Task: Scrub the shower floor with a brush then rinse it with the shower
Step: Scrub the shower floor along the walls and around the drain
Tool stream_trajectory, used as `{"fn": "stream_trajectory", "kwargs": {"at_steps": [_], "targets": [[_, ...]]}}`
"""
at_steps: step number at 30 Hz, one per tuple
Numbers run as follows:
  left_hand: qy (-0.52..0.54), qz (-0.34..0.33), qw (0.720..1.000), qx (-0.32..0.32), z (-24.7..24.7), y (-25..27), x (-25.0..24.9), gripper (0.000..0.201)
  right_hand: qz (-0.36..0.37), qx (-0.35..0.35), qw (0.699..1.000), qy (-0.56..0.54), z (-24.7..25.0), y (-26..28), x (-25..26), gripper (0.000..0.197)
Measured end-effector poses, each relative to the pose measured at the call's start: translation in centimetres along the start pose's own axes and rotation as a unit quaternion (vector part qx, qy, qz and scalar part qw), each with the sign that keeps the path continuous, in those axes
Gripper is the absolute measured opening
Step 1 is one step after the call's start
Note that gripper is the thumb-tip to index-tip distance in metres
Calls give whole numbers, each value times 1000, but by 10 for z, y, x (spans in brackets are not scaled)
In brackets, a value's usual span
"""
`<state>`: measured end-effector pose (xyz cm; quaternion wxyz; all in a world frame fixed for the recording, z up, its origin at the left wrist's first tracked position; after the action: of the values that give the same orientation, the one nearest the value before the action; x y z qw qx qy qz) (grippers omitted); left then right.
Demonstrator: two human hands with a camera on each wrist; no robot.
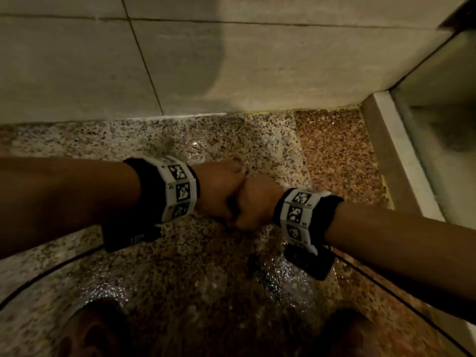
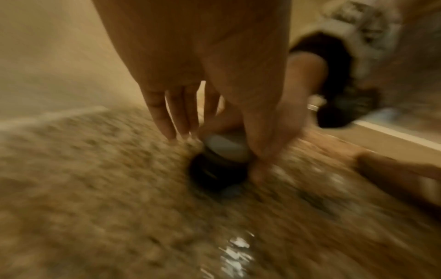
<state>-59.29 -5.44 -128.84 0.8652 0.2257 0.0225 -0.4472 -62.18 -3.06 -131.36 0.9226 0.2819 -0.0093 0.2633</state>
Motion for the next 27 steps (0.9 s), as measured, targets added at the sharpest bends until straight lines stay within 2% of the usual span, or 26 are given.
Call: {"fn": "stream_trajectory", "kwargs": {"at_steps": [1,3,5,7,8,10,12,13,15,17,19,21,23,24,25,27], "targets": [[12,11,1000,-7,-3,0,-2,68,-15,-1,1000,8,5,1,-7,24],[52,62,994,-74,12,-14,11,63,-61,-43,997,-16,23,-11,-40,25],[75,118,983,-122,39,-34,33,43,-107,-113,984,-84,48,-25,-67,25],[74,141,984,-78,47,-45,43,29,-94,-109,984,-107,48,-34,-66,25],[69,132,989,-22,37,-43,40,29,-67,-82,990,-88,39,-31,-54,22],[70,100,988,95,4,-24,28,35,1,-34,999,-37,9,-15,-21,29],[110,85,978,155,-24,-3,24,39,40,-18,999,-31,-8,-1,-3,34],[116,84,980,141,-20,0,27,42,35,-38,998,-46,0,-4,-3,35],[85,117,987,72,9,-11,51,50,-17,-75,993,-94,24,-27,-18,39],[59,142,987,40,33,-22,72,48,-58,-101,988,-105,45,-51,-32,43],[49,132,988,61,34,-21,71,35,-51,-103,989,-96,42,-60,-26,41],[27,117,985,120,12,-2,53,31,5,-44,996,-74,19,-44,3,36],[50,117,975,183,-21,22,36,32,61,1,998,-24,-3,-21,28,50],[61,120,972,191,-29,29,35,31,75,6,997,-15,-4,-19,33,59],[70,130,974,172,-25,29,42,33,65,5,998,-16,5,-23,34,61],[72,159,979,104,-2,17,73,34,12,-32,998,-45,28,-53,19,45]]}}
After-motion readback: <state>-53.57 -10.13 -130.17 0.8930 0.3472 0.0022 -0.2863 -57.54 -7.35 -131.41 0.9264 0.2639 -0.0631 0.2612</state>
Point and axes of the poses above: each hand's wrist, its own y-axis away from the middle knuckle, its own z-axis out of the back of the hand, x = y × z, the point moved 8 cm from there along -y, towards the middle knuckle, and after that the axes turned 4 degrees about -x, right-handed, at the moved point
